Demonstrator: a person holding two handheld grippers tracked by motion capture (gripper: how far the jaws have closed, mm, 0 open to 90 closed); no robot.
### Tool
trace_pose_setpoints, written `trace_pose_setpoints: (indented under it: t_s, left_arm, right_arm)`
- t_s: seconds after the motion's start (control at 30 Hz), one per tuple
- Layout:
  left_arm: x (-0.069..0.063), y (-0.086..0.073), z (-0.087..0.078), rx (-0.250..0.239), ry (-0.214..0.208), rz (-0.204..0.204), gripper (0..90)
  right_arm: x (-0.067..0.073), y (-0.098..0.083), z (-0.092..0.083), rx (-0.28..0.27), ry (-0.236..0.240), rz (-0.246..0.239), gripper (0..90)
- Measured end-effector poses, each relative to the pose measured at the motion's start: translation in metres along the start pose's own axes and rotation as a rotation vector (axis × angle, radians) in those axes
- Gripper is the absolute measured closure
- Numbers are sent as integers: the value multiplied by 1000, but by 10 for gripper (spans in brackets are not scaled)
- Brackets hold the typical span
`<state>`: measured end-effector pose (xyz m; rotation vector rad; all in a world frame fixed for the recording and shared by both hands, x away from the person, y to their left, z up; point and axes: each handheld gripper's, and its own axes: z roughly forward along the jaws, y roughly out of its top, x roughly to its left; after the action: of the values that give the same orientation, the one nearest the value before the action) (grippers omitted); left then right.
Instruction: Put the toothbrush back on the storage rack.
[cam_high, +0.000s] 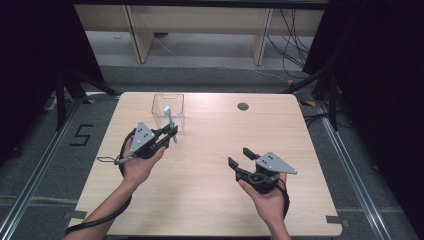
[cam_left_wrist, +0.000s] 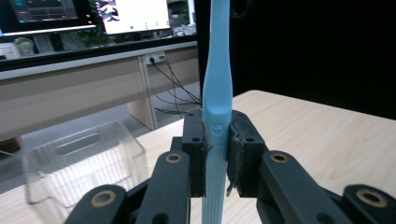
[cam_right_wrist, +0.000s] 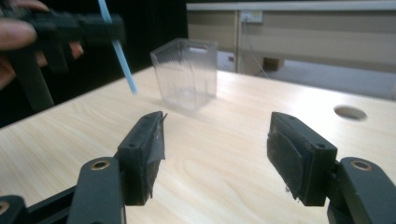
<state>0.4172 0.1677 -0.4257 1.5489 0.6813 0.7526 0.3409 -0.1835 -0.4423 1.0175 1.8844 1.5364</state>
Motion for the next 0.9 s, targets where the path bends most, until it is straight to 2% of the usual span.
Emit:
trace_pose_setpoints:
  t_s: [0.03, 0.07, 0.1, 0.13, 0.2, 0.23, 0.27, 0.3, 0.33, 0.37, 0.4, 0.43, 0.47, 0.5, 0.53, 0.6, 0.63, 0.73, 0.77, 0.8, 0.83, 0.9]
  left_arm:
    - [3, 1, 0, 0, 7, 1, 779]
    - [8, 3, -2, 9, 27, 32, 779]
    - [17, 6, -1, 7, -2, 117, 779]
    - [11, 4, -2, -1, 39, -10, 779]
    - [15, 6, -2, 0, 43, -25, 779]
    - [20, 9, 0, -14, 52, 14, 779]
    - [20, 10, -1, -9, 66, -1, 779]
    - [23, 11, 1, -22, 58, 14, 779]
    - [25, 13, 1, -23, 62, 15, 779]
    - [26, 13, 1, -16, 76, 3, 779]
    - [26, 14, 2, -14, 73, -10, 779]
    - [29, 15, 2, -19, 84, 5, 779]
    - [30, 16, 3, -22, 79, 3, 779]
    - [31, 16, 3, -24, 91, 4, 779]
    - [33, 17, 4, -26, 96, 5, 779]
    - [35, 18, 6, -32, 94, 0, 779]
    - [37, 19, 6, -32, 107, 6, 778]
    - [43, 20, 9, -30, 109, 8, 778]
    - [45, 20, 10, -30, 121, 8, 778]
    - [46, 20, 11, -30, 114, 5, 778]
    - [48, 21, 11, -28, 127, 7, 778]
    - [52, 21, 15, -34, 122, 15, 779]
  right_arm:
    - [-2, -4, -4, 32, -10, 3, 371]
    - [-4, -7, -6, 35, -19, -6, 371]
    - [-5, -12, -8, 39, -12, 10, 370]
    - [-7, -15, -10, 46, -20, 16, 369]
    - [-9, -22, -14, 54, -35, 15, 368]
    - [-11, -25, -15, 51, -35, 14, 368]
    - [-12, -27, -17, 56, -40, 22, 368]
    - [-12, -30, -18, 63, -41, 41, 368]
    - [-14, -32, -19, 61, -52, 32, 368]
    - [-14, -35, -19, 58, -40, 54, 367]
    - [-15, -36, -20, 65, -49, 35, 367]
    - [-14, -37, -20, 61, -42, 55, 367]
    - [-16, -38, -22, 72, -58, 18, 366]
    - [-15, -39, -21, 78, -61, 38, 365]
    - [-14, -40, -20, 72, -41, 57, 365]
    - [-13, -42, -20, 82, -47, 47, 365]
    - [-14, -43, -20, 77, -54, 22, 364]
    - [-13, -44, -20, 87, -42, 49, 365]
    - [-13, -44, -20, 86, -45, 43, 365]
    - [-14, -44, -19, 80, -49, 26, 365]
    - [-14, -44, -19, 85, -44, 39, 365]
    - [-14, -44, -20, 83, -51, 36, 365]
